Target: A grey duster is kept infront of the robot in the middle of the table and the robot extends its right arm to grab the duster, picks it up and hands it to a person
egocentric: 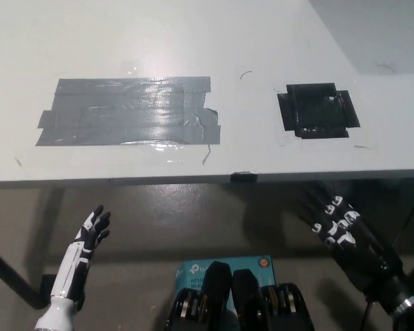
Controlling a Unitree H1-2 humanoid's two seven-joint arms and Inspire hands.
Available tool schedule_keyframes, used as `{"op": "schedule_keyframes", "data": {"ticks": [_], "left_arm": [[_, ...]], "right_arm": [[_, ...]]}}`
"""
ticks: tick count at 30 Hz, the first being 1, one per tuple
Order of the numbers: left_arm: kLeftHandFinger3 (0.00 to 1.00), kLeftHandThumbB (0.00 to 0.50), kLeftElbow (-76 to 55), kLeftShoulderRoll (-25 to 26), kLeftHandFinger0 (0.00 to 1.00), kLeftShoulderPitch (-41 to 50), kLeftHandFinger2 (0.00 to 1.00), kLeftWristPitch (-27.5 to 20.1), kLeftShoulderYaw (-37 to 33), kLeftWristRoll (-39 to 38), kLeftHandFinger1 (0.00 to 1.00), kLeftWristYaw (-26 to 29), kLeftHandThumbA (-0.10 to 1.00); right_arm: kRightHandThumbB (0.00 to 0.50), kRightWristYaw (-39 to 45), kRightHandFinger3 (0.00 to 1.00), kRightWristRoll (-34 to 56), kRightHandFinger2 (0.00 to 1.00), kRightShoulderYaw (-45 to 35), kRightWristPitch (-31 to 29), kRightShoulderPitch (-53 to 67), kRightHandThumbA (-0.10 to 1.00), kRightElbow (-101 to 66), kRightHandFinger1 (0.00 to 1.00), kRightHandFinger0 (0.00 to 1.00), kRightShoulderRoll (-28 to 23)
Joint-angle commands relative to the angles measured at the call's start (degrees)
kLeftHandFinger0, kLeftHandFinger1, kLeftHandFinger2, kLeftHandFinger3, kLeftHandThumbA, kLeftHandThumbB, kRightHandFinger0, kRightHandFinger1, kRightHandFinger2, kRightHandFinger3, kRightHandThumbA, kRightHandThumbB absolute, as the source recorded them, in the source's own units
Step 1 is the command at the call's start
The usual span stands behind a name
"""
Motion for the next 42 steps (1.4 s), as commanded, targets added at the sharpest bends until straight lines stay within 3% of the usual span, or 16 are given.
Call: {"op": "schedule_keyframes", "data": {"ticks": [1, 7, 17, 24, 42], "left_arm": [[1.0, 0.355, -0.3, 0.7, 1.0, -0.3, 1.0, -2.0, 0.2, 0.2, 1.0, -0.2, 1.0], [1.0, 0.356, -0.6, 0.4, 1.0, 0.6, 1.0, -2.0, 0.2, 0.2, 1.0, 0.0, 1.0], [1.0, 0.356, -1.5, 0.1, 1.0, 1.1, 1.0, -1.3, 0.3, -0.1, 1.0, 0.1, 1.0], [1.0, 0.362, -1.1, 0.1, 1.0, 1.2, 1.0, -2.0, 0.3, -0.1, 1.0, 0.1, 1.0], [1.0, 0.356, -1.3, -0.1, 1.0, 1.4, 1.0, -2.0, 0.4, 0.1, 1.0, 0.3, 1.0]], "right_arm": [[0.394, 2.1, 1.0, -11.5, 1.0, 0.3, -10.4, 0.4, 0.85, 3.5, 1.0, 1.0, -1.3], [0.407, 2.0, 1.0, -14.4, 1.0, 0.2, -11.6, 1.0, 0.82, 4.9, 1.0, 1.0, -1.0], [0.436, 2.1, 1.0, -21.7, 1.0, 1.7, -13.3, 0.5, 0.87, 5.4, 1.0, 1.0, -1.7], [0.396, 2.8, 1.0, -24.2, 1.0, 2.0, -13.2, 0.5, 0.88, 5.0, 1.0, 1.0, -2.0], [0.415, 3.9, 1.0, -27.1, 1.0, 2.2, -11.5, -0.1, 0.88, 4.2, 1.0, 1.0, -2.4]]}}
